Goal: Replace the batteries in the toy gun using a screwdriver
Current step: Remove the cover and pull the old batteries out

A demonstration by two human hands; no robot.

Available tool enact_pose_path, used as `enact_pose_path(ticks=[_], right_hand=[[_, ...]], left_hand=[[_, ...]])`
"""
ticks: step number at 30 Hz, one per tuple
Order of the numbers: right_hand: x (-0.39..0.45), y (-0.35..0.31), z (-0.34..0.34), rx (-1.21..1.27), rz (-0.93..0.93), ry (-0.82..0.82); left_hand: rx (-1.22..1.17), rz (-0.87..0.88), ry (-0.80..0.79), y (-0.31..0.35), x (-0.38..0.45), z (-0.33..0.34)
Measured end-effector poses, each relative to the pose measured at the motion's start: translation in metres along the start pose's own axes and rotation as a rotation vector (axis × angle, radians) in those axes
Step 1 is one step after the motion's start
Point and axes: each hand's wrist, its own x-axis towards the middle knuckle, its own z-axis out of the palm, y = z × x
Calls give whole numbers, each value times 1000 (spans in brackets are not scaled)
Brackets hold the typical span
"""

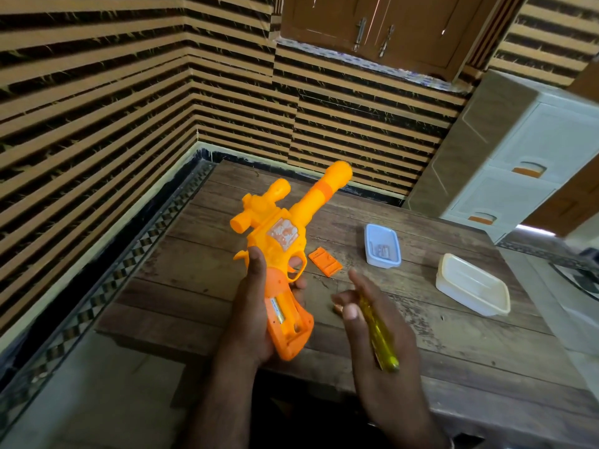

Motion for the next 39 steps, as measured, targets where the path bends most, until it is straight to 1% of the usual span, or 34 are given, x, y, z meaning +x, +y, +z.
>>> enact_pose_path(ticks=[3,5,10,13,16,20,25,28,30,35,39], right_hand=[[-11,-34,5,259,46,-83],[-15,-39,8,330,42,-75],[-9,-27,10,215,-89,-11],[-5,-21,13,153,-157,-19],[-5,-20,16,167,-191,-40],[-5,-19,21,139,-169,-50],[2,-19,21,151,-83,-104],[14,-22,18,141,-30,-162],[23,-24,17,146,-34,-153],[25,-21,17,166,-32,-154],[22,-18,22,155,-36,-124]], left_hand=[[-68,6,-119,2,-3,4],[-111,-9,-185,4,-6,7],[-77,-33,-169,7,-6,10],[-62,-25,-110,6,-4,10],[-52,-48,-88,4,-4,7],[-21,-80,-81,4,-4,5],[-43,-86,-86,3,-3,5],[-73,-126,-147,2,-5,8],[-56,-138,-202,2,-7,11],[-36,-54,-175,2,-4,7],[-33,-62,-190,-1,-2,4]])
